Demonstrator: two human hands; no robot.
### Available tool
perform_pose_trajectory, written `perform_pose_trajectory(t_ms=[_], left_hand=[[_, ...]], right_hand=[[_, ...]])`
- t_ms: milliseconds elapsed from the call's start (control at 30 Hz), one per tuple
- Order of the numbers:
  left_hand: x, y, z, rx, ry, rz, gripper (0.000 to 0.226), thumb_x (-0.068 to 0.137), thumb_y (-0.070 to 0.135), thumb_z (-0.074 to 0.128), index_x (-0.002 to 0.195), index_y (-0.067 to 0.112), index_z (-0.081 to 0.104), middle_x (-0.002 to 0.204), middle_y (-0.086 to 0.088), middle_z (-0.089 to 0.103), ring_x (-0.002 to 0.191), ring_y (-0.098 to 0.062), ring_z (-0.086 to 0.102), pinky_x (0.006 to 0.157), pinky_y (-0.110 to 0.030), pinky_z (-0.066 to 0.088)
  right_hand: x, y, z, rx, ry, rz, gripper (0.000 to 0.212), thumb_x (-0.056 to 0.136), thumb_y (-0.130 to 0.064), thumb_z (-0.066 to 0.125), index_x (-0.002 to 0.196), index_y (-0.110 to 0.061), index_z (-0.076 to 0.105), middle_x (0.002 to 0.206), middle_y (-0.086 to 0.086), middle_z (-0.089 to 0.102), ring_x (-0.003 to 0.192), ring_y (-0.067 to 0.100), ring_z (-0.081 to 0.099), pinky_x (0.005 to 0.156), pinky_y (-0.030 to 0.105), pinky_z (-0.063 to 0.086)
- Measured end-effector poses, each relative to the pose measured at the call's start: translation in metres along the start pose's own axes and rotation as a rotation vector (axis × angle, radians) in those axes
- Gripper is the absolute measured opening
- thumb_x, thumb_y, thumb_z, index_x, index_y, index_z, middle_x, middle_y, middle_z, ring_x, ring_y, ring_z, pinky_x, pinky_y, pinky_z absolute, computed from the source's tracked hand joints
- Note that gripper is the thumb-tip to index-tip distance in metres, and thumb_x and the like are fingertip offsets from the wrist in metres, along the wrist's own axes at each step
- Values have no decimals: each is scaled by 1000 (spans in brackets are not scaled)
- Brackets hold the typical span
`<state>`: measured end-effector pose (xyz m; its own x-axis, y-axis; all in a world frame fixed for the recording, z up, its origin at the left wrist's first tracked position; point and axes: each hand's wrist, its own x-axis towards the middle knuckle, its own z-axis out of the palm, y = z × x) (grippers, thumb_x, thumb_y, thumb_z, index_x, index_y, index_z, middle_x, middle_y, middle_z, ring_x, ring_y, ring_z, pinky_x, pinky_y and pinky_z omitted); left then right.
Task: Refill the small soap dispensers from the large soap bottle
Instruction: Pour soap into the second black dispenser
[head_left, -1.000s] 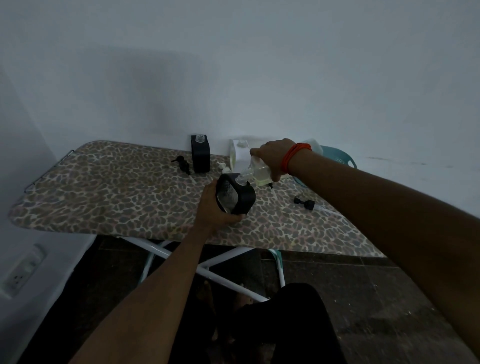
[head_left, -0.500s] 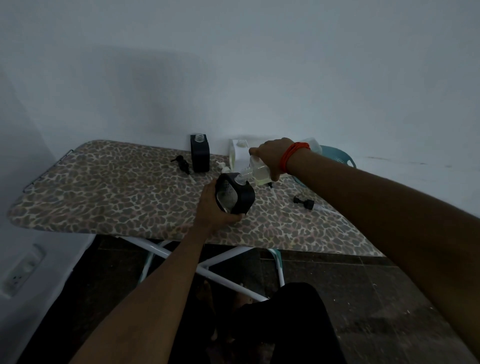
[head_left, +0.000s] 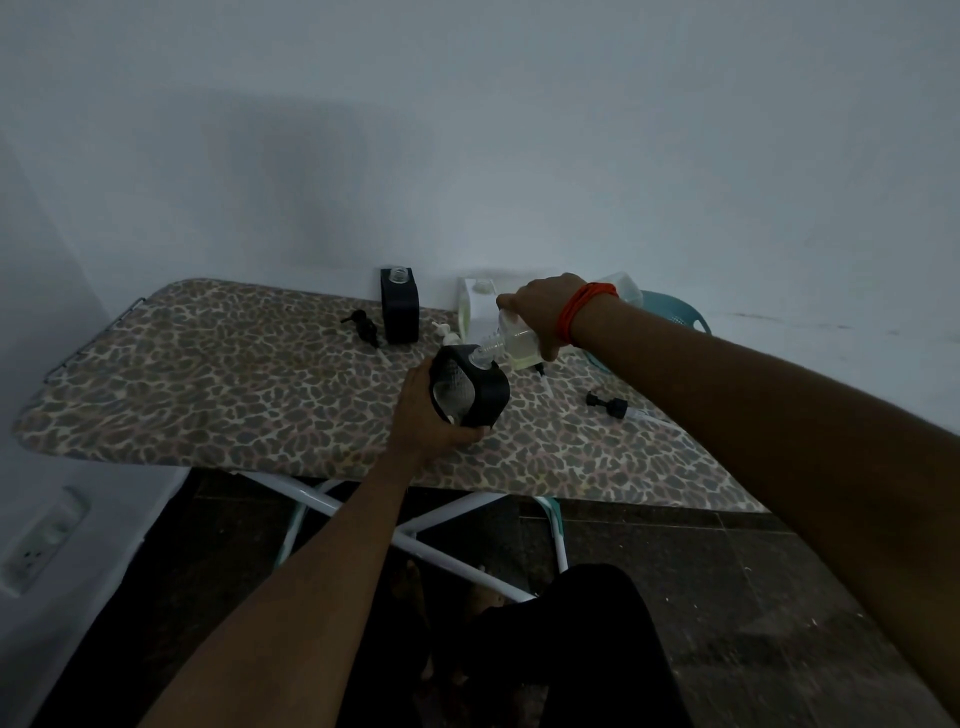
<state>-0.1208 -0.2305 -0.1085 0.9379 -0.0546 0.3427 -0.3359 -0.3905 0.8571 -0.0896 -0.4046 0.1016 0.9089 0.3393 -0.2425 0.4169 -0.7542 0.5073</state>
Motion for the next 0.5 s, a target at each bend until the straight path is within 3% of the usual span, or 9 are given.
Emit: perform_pose_trajectory(t_ms=[200, 333, 500], left_hand=[[0, 0, 1, -17, -13, -8, 115, 55, 31, 97, 148, 14, 32, 144, -7, 42, 133, -24, 43, 105, -32, 37], [-1, 1, 0, -27, -7, -15, 115, 53, 31, 98, 147, 16, 33, 143, -5, 43, 128, -12, 41, 104, -30, 37], [0, 0, 0, -13, -6, -15, 117, 54, 30, 97, 149, 12, 32, 146, -8, 41, 135, -24, 41, 108, -34, 37]], right_hand=[[1, 0, -1, -14, -7, -1, 87, 68, -24, 88, 139, -19, 37, 117, 9, 61, 103, 30, 63, 73, 39, 49], [2, 0, -2, -38, -15, -4, 85, 68, -25, 87, 137, -19, 37, 117, 8, 62, 102, 28, 63, 76, 40, 52], [3, -1, -1, -39, -11, -1, 84, 67, -26, 88, 135, -19, 38, 115, 8, 62, 100, 28, 63, 74, 39, 52]])
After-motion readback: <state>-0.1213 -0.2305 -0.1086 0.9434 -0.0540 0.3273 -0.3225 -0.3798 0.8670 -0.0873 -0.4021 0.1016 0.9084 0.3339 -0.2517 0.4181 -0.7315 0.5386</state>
